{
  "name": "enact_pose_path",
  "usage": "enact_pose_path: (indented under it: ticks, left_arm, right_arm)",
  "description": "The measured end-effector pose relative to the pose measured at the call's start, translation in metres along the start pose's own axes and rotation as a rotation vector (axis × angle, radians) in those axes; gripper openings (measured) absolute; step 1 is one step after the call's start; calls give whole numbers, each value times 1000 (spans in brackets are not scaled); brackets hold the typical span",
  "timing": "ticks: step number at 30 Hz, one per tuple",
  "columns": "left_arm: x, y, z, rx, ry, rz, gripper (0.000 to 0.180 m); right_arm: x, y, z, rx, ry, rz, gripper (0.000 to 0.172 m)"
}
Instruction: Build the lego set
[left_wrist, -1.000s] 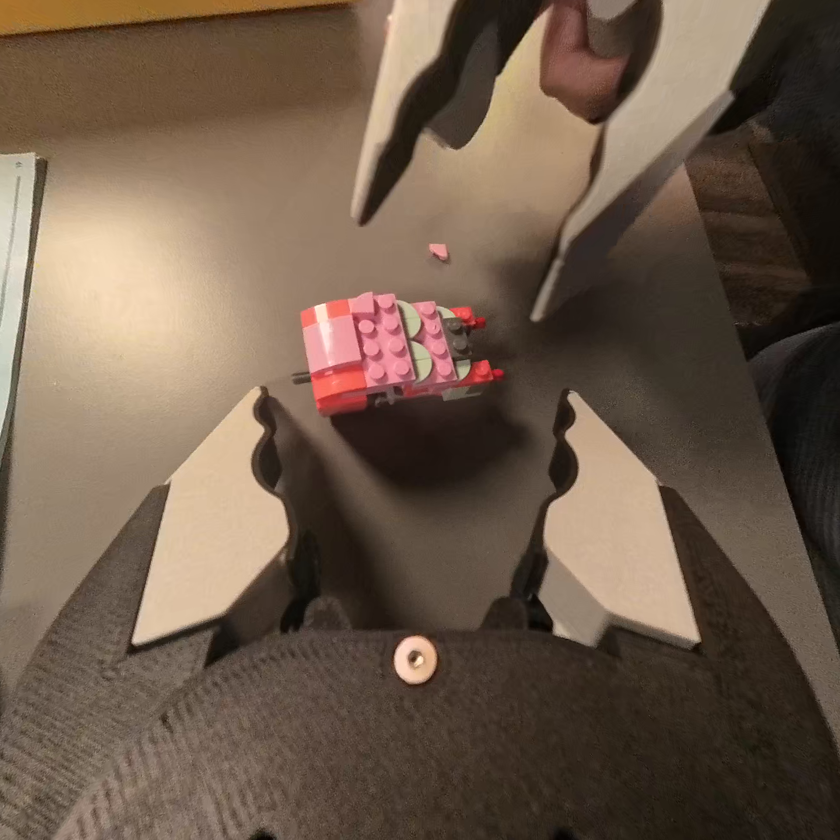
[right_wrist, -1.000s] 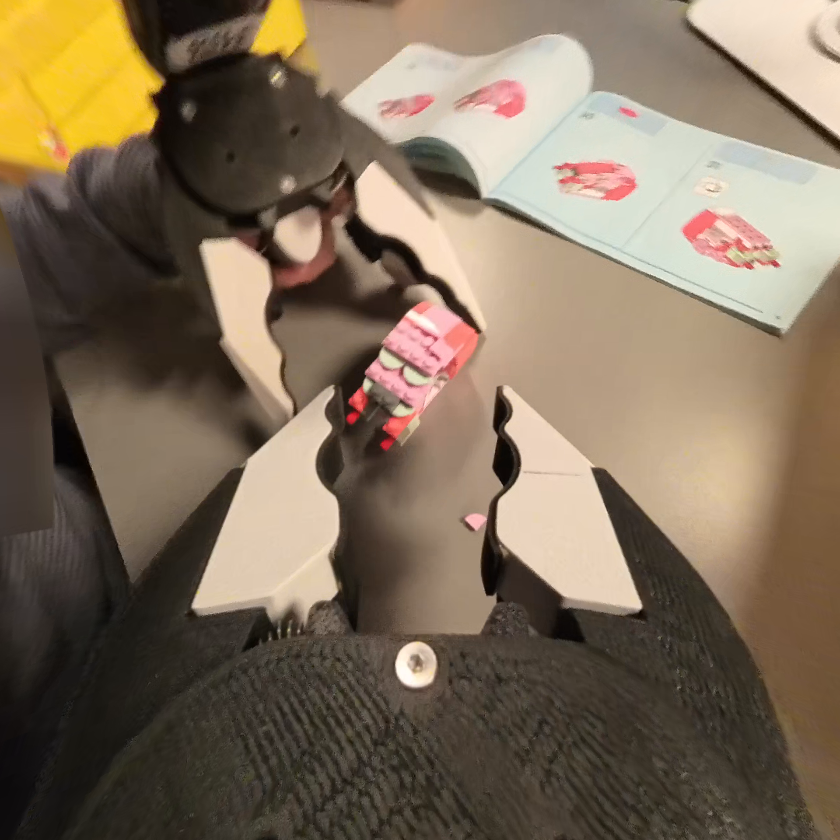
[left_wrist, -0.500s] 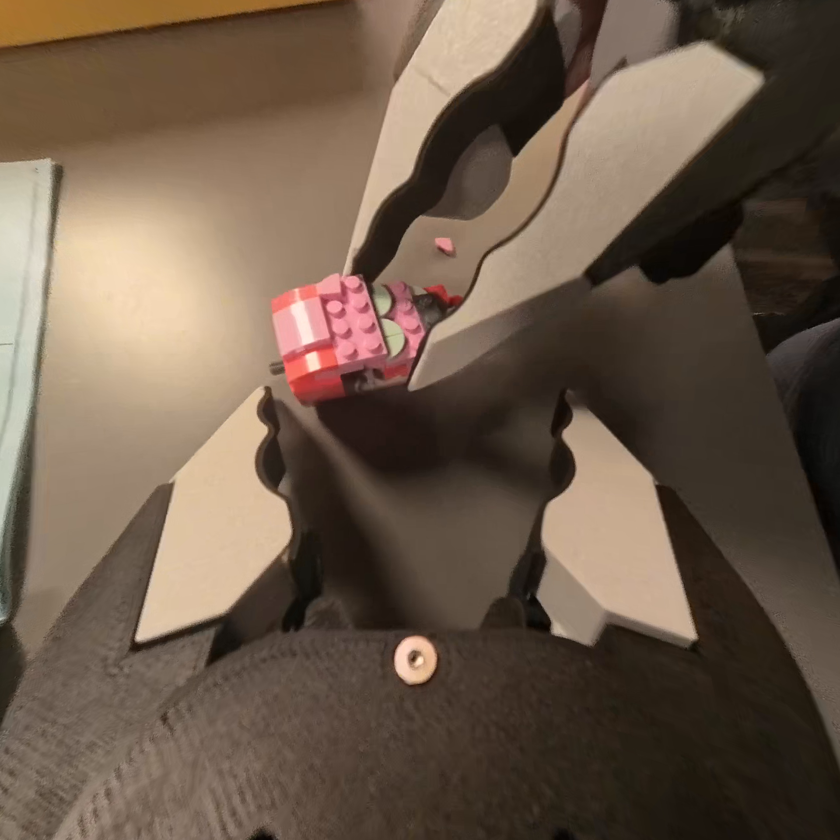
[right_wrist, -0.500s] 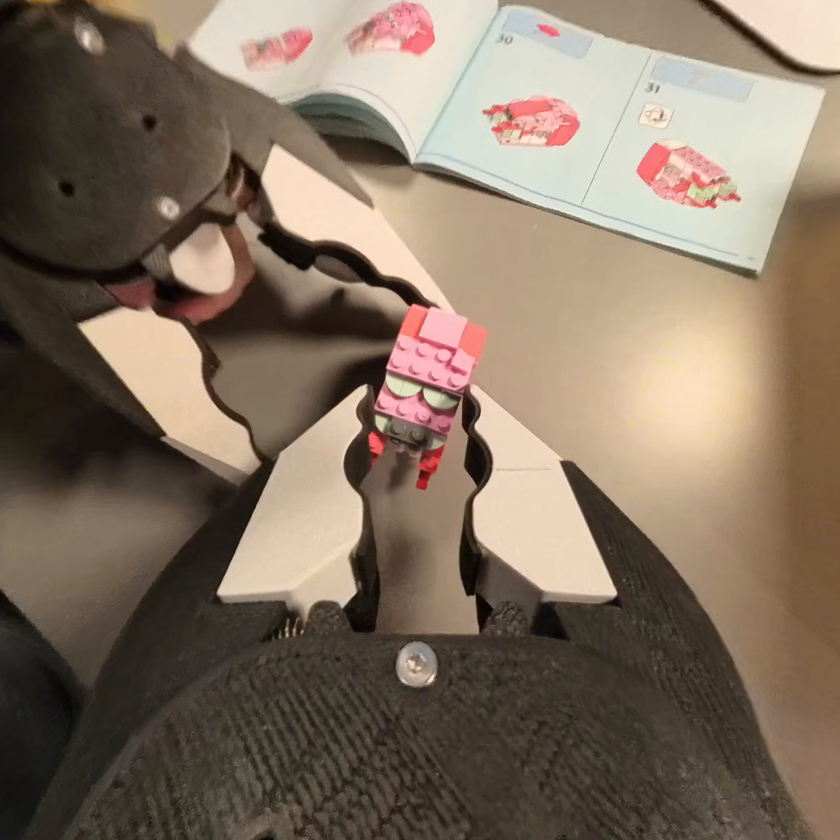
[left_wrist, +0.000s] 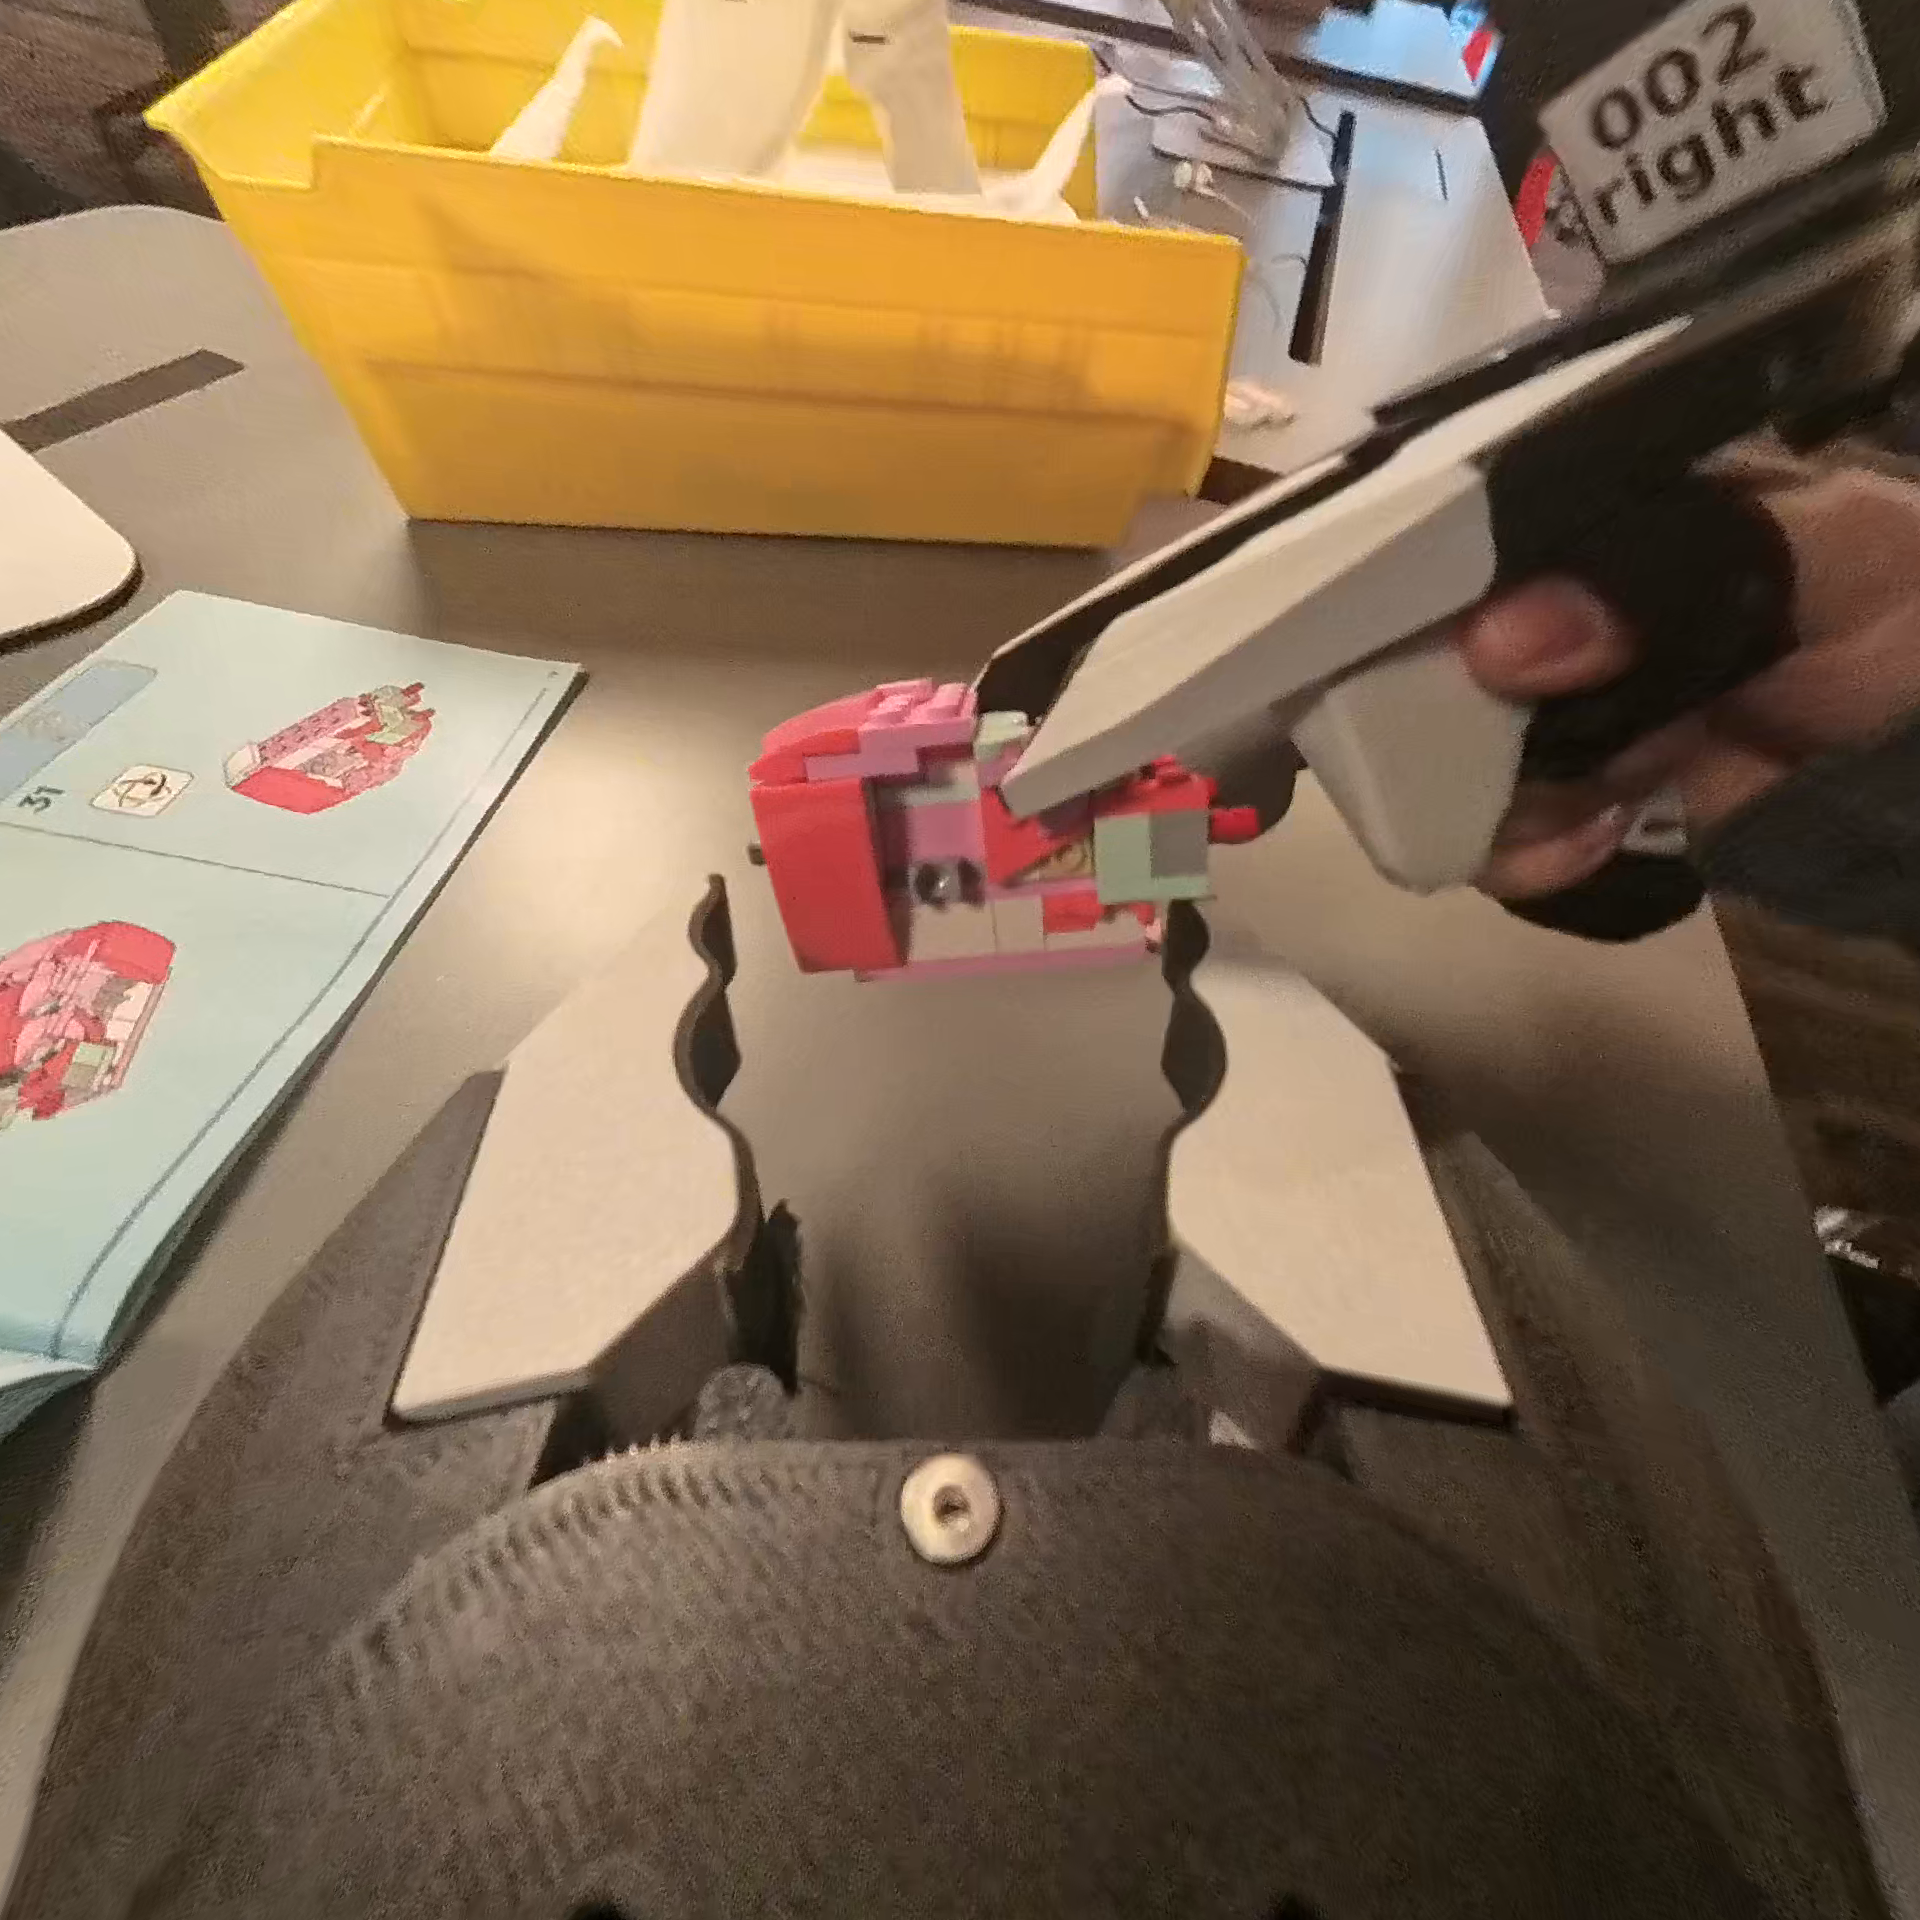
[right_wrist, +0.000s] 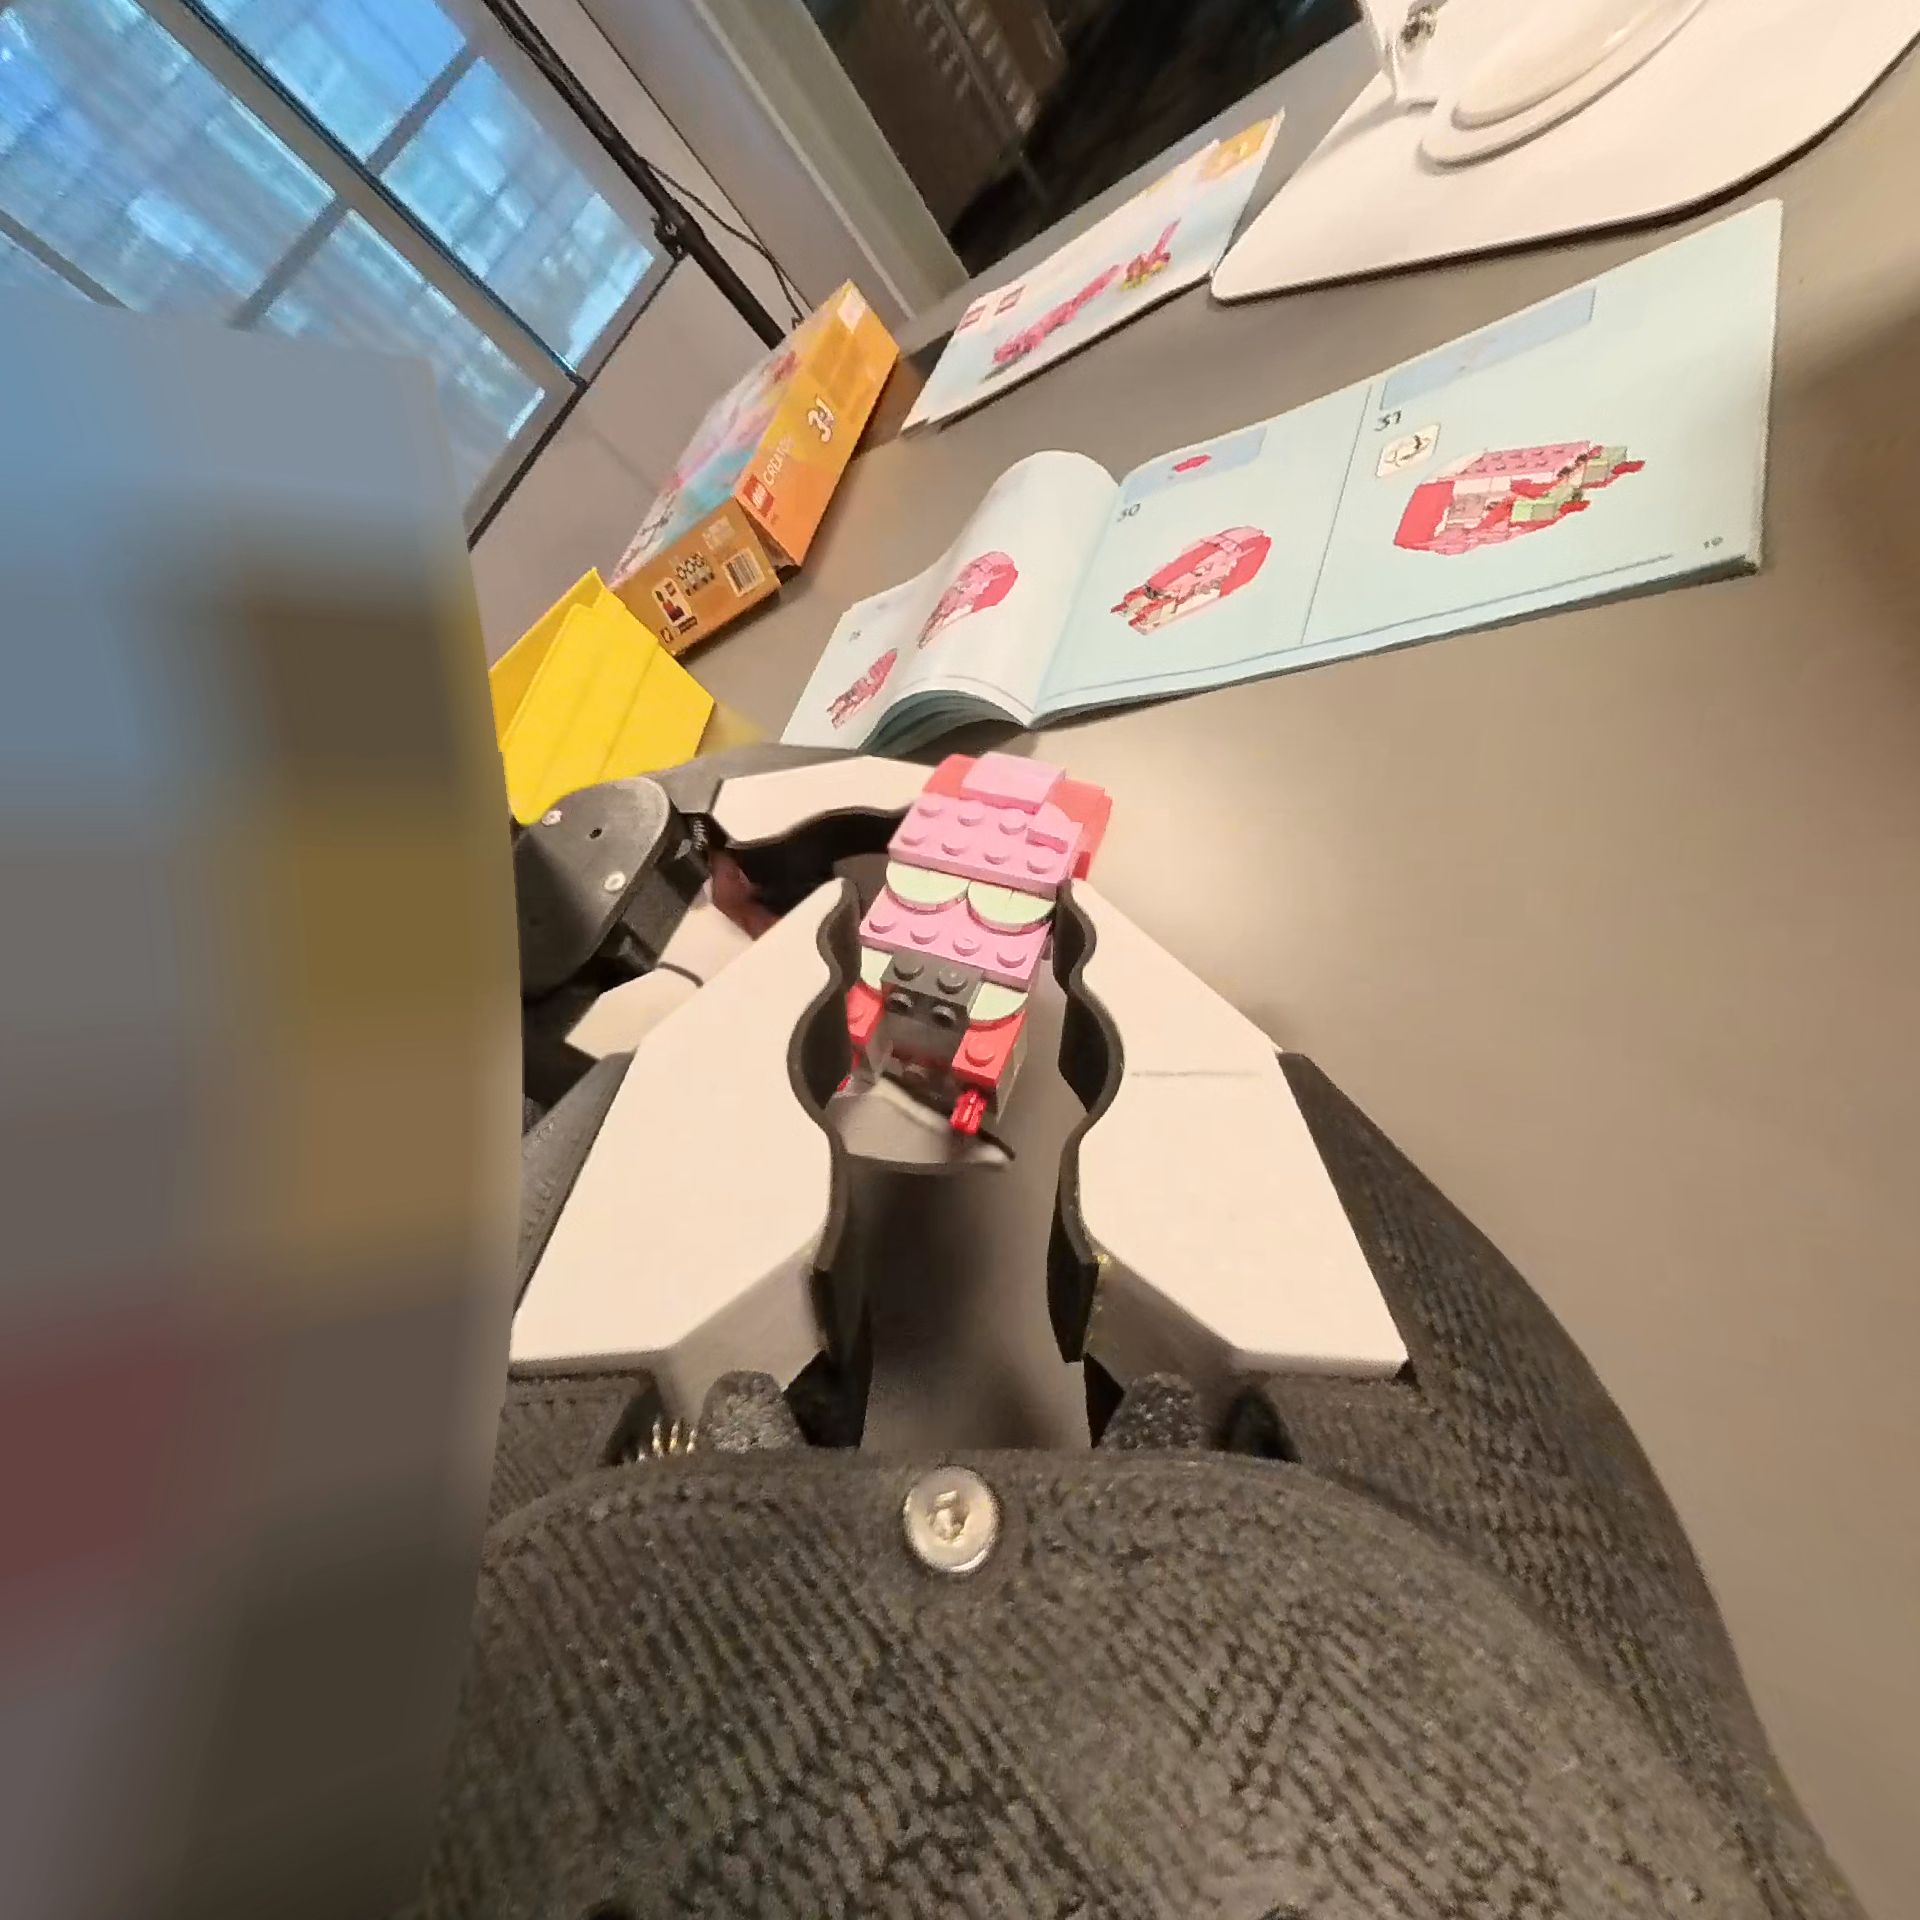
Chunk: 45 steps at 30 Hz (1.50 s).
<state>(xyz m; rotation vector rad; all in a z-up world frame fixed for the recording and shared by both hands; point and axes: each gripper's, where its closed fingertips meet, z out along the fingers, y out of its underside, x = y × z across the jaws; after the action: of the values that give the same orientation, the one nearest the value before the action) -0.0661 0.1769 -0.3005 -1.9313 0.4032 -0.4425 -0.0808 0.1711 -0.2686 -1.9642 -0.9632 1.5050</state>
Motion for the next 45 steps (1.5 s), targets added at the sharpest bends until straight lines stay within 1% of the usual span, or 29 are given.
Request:
enact_pose_path:
  ticks: [3, 4, 7, 13, 15, 17, 19, 23, 24, 26, 28, 31, 35, 37, 41, 45]
  left_arm:
    - [0, -2, 0, 19, -11, -34, 70]
    - [1, -4, -1, 32, -11, -34, 69]
    - [0, -9, -4, 70, -19, -7, 68]
    - [2, -11, -6, 89, -16, 24, 68]
    - [1, -15, -8, 122, -35, 34, 68]
    - [-1, -20, -12, 165, -50, 36, 68]
    - [-1, -25, -16, 207, -56, 52, 68]
    - [-3, -33, -22, 277, -78, 85, 69]
    - [-2, -35, -24, 298, -72, 92, 69]
    - [0, -39, -27, 336, -40, 92, 68]
    - [-4, -40, -29, 347, -43, 65, 68]
    - [-9, -42, -33, 366, -39, 28, 68]
    - [-12, -43, -35, 384, -26, -9, 68]
    - [-12, -44, -36, 388, -16, -13, 68]
    - [-11, -44, -36, 389, -1, -18, 68]
    - [-11, -44, -36, 388, 4, -19, 68]
  right_arm:
    - [-3, -4, 1, 28, -3, -3, 36]
    - [-4, -5, 1, 30, -8, -3, 36]
    - [-8, -7, 1, 28, -17, -16, 36]
    - [-12, -7, -2, 20, 9, -101, 38]
    - [-13, -8, -6, 8, 20, -131, 51]
    - [-5, -11, -17, -16, 66, -157, 61]
    - [2, -18, -31, -17, 92, -153, 56]
    - [27, -24, -57, -20, 220, -210, 54]
    - [33, -20, -61, -40, 247, -219, 51]
    - [49, -5, -66, -117, 309, -235, 41]
    - [62, 14, -66, -198, 341, -239, 37]
    - [68, 36, -64, -271, 340, -266, 32]
    - [67, 55, -62, -339, 301, -326, 27]
    - [62, 60, -61, -346, 249, -315, 27]
    - [65, 66, -64, -386, 248, -372, 25]
    - [64, 72, -59, -405, 245, -431, 18]
